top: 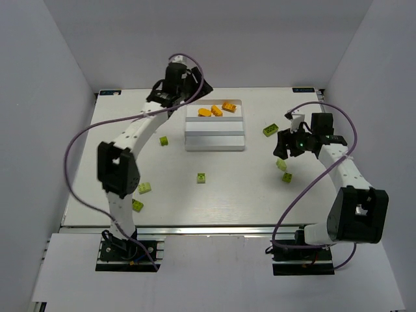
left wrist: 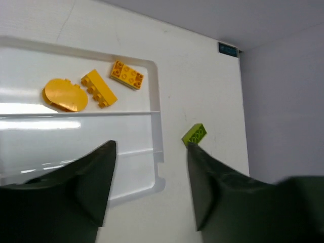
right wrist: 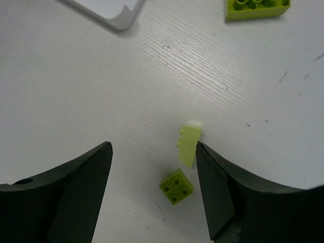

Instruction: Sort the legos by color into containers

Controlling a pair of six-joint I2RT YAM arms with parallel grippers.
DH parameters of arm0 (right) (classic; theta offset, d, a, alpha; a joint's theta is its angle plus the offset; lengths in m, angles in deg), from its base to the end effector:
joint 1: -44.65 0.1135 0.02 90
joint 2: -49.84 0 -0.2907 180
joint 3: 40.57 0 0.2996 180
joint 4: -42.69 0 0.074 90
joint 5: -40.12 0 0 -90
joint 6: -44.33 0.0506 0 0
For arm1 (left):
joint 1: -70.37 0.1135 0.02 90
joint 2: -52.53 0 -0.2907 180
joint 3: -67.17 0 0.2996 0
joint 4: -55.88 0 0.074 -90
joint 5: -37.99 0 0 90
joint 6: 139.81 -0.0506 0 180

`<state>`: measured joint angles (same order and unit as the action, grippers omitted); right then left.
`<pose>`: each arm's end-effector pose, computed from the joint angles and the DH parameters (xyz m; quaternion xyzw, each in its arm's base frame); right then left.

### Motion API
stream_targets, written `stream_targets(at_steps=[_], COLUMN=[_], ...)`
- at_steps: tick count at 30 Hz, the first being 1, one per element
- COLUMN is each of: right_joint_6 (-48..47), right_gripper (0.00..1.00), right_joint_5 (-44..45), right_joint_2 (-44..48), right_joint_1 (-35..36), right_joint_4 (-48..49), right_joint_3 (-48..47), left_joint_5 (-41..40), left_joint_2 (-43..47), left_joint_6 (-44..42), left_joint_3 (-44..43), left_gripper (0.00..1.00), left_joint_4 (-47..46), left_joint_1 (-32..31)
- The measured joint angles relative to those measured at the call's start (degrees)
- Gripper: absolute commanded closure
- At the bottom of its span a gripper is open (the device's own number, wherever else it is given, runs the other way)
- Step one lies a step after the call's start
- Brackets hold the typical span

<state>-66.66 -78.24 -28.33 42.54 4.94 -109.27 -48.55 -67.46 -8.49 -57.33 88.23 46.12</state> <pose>0.3371 0.0116 0.2617 -0.2362 0.8759 0.1527 0.3921 0.5222 -0.2386 0.3307 -0.1116 0.8489 -0.3011 0.4198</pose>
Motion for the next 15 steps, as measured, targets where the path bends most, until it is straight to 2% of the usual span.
stream_targets(at_steps=[1, 3, 7, 10, 11, 15], right_joint_6=[0.5, 1.1, 1.2, 1.3, 1.3, 1.3], right_gripper=[0.22, 0.20, 0.20, 0.20, 0.20, 0.22], right_joint_5=[1.3, 3.4, 5.8, 6.4, 6.4, 6.4], right_joint_2=[-1.1, -3.5, -6.8, -8.3, -8.8, -10.4], right_joint_1=[0.0, 0.0, 0.0, 0.0, 0.0, 0.0], right_joint_4=[0.1, 0.4, 0.6, 0.5, 0.6, 0.9], right_joint_3=[-0.5, -1.4, -1.6, -2.4, -3.0, -5.1], left_joint_5=[0.1, 0.1, -0.7, -2.0, -2.6, -4.9], left_joint_2=[5.1, 14.9, 31.1, 38.9, 40.9, 48.7], left_joint_6=[-1.2, -3.0, -5.4, -6.0, -5.9, -4.7], left_joint_3=[3.8, 11.1, 25.1, 34.7, 37.8, 48.7], left_gripper=[0.22, 0.18, 0.16, 0.12, 0.05, 0.04], left_joint_4=[0.4, 1.3, 3.8, 7.0, 8.6, 14.5], left_joint_1=[0.0, 0.1, 0.1, 0.1, 0.2, 0.1])
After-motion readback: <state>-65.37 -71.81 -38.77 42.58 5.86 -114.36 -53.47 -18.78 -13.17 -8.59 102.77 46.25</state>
